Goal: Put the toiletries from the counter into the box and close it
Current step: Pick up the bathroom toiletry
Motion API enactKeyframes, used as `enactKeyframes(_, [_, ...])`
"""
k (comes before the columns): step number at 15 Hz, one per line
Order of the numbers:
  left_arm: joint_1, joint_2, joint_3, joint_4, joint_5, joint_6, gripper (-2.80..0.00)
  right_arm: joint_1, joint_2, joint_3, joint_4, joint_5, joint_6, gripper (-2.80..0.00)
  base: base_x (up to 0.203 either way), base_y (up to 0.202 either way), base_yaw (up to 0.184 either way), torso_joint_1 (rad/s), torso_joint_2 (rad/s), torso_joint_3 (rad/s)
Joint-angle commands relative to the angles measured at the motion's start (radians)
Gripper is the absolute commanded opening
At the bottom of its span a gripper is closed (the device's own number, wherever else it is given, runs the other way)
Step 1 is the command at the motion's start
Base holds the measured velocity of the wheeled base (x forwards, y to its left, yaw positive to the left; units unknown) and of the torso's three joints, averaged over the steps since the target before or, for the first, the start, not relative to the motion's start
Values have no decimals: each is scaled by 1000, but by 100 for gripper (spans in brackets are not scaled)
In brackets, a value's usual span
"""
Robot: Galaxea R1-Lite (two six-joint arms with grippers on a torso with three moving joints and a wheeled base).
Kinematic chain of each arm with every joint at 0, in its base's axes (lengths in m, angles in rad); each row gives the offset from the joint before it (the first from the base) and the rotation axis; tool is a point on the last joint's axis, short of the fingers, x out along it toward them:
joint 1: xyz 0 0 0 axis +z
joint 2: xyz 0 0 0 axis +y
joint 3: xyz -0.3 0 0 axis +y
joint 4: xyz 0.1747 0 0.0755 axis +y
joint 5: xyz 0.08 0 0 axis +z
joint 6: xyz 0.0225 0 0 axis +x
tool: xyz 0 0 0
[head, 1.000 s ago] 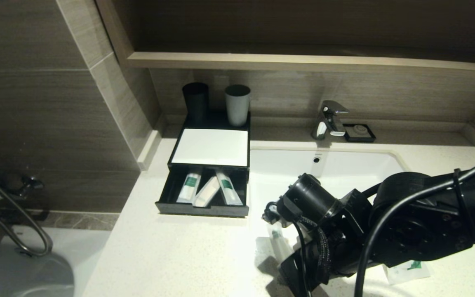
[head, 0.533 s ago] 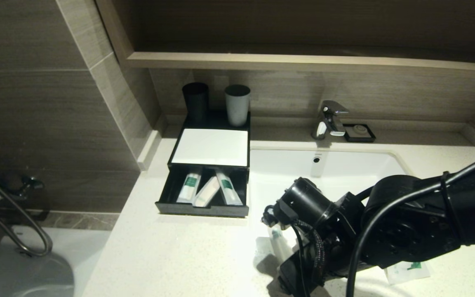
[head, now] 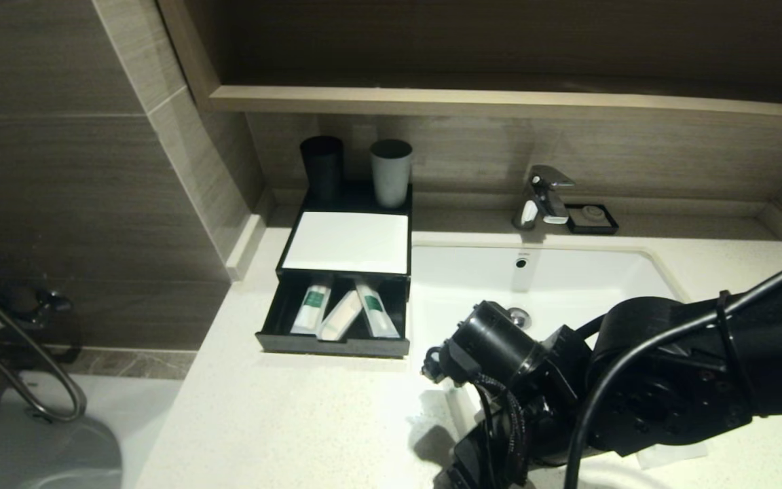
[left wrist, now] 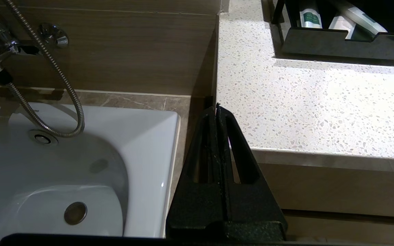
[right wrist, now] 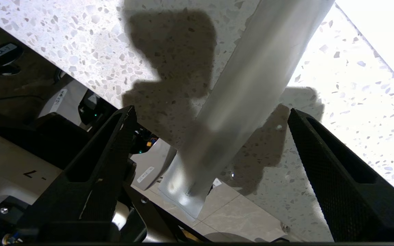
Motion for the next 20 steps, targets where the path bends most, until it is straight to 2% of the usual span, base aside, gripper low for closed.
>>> enactKeyframes(1, [0,0,0,0,1,0,-280,8,3,0,1,-32,-2,0,0,0,0,0,0,0])
enactKeyframes(20, [0,0,0,0,1,0,-280,33,59,-44,5,-99,7,0,0,0,0,0,0,0])
